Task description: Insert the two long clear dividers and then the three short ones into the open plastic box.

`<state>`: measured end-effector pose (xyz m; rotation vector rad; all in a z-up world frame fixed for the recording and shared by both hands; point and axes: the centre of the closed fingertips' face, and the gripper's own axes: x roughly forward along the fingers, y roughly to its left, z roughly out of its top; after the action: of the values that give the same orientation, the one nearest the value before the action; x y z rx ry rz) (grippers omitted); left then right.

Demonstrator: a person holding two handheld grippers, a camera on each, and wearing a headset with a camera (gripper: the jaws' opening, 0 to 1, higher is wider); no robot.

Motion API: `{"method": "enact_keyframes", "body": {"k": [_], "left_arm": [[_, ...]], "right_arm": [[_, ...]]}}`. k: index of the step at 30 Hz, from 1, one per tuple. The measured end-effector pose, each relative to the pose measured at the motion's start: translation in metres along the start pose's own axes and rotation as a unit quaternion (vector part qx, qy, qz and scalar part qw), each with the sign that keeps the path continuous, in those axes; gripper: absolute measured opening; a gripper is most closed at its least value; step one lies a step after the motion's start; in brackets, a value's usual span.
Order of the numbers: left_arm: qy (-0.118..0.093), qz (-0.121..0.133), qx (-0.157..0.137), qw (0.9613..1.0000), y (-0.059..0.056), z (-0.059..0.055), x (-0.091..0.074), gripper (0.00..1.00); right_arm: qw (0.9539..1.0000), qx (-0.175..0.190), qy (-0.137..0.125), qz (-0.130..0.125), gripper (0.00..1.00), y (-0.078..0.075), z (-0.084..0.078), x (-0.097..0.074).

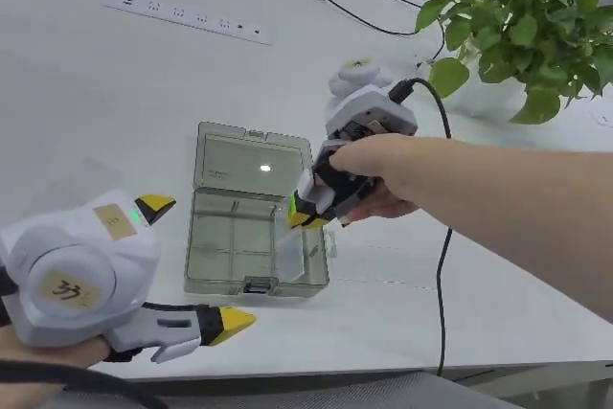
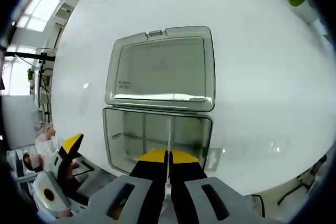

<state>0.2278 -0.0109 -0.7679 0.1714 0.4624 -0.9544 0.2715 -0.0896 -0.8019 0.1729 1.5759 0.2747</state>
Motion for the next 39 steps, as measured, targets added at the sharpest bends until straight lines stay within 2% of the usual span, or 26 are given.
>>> {"method": "enact_keyframes", "body": {"k": [16, 34, 39], "left_arm": [[-0.001, 0.0, -0.001, 1.0, 0.0, 0.0, -0.001, 0.92], [-0.004, 0.001, -0.002, 1.0, 0.001, 0.003, -0.001, 0.91], [-0.005, 0.004, -0.005, 1.0, 0.003, 0.003, -0.002, 0.91]], "right_arm": [[0.9992, -0.026, -0.025, -0.018, 0.02, 0.001, 0.003, 0.008], [0.9981, -0.032, -0.036, -0.038, 0.01, -0.005, 0.013, 0.012], [0.9972, -0.044, -0.038, -0.046, 0.01, -0.005, 0.013, 0.015]]}}
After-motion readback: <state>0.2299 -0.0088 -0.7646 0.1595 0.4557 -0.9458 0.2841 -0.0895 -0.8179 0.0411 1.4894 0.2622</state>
